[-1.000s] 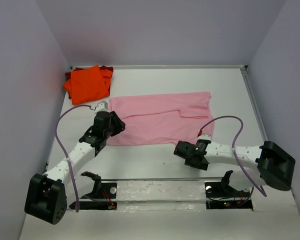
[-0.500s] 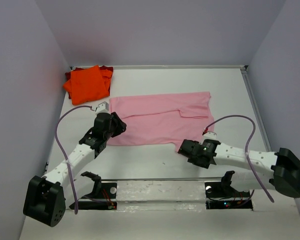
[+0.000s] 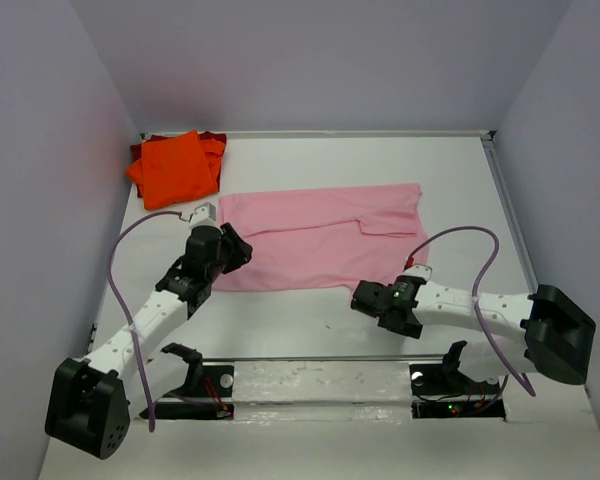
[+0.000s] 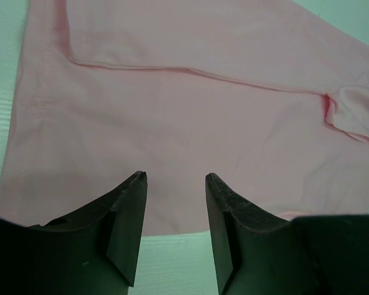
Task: Fold and stack the t-shirts
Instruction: Fold the tshirt
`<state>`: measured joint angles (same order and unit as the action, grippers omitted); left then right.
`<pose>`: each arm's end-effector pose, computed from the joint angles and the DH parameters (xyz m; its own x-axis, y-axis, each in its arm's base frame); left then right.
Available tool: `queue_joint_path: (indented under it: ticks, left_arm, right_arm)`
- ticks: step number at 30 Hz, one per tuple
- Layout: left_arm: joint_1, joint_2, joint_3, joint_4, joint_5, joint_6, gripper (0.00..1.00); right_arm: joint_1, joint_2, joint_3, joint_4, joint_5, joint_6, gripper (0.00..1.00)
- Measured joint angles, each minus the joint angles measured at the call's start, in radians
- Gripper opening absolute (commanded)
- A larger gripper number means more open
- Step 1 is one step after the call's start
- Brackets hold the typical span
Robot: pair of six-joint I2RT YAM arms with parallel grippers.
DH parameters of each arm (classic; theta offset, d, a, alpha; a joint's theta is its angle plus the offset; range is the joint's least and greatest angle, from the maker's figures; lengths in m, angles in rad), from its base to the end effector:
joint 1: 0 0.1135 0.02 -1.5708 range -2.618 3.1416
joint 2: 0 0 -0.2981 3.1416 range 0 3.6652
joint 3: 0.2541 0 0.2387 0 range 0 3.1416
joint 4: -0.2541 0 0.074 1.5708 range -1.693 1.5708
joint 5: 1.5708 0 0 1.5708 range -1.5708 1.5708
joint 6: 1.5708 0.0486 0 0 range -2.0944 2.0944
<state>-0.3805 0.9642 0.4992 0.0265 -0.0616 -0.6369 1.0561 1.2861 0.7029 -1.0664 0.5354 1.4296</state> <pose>0.1816 -0.0694 0.2564 -0.5066 -0.4367 -0.7434 0.0220 0.8554 -0.5174 0.0969 0.1210 0.2070 -0.8298 0.2625 -0.4925 0.3777 0.9138 -0.1495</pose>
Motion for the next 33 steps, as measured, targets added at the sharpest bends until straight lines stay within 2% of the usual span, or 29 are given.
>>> queue_joint_path:
  ticks: [9, 11, 18, 25, 31, 33]
  left_arm:
    - [-0.002, -0.03, -0.013, 0.001, 0.001, 0.0, 0.52]
    - [-0.005, -0.031, -0.016, 0.001, 0.004, 0.0, 0.52]
    - [-0.006, -0.032, -0.016, 0.003, 0.009, 0.0, 0.52]
    - [-0.009, -0.049, -0.017, 0.007, 0.011, 0.0, 0.52]
    - [-0.011, -0.054, -0.018, 0.012, 0.019, 0.0, 0.52]
    - [-0.011, -0.054, -0.022, 0.018, 0.02, 0.0, 0.52]
  right_arm:
    - [0.0, 0.018, 0.031, -0.006, 0.01, -0.002, 0.54]
    - [0.0, 0.031, 0.031, -0.001, 0.007, -0.004, 0.5]
    - [0.0, 0.119, 0.026, 0.035, -0.016, -0.012, 0.5]
    - [0.0, 0.125, 0.02, 0.055, -0.035, -0.023, 0.46]
    - [0.0, 0.101, 0.005, 0.058, -0.051, -0.042, 0.36]
    - [0.0, 0.102, 0.004, 0.059, -0.057, -0.048, 0.24]
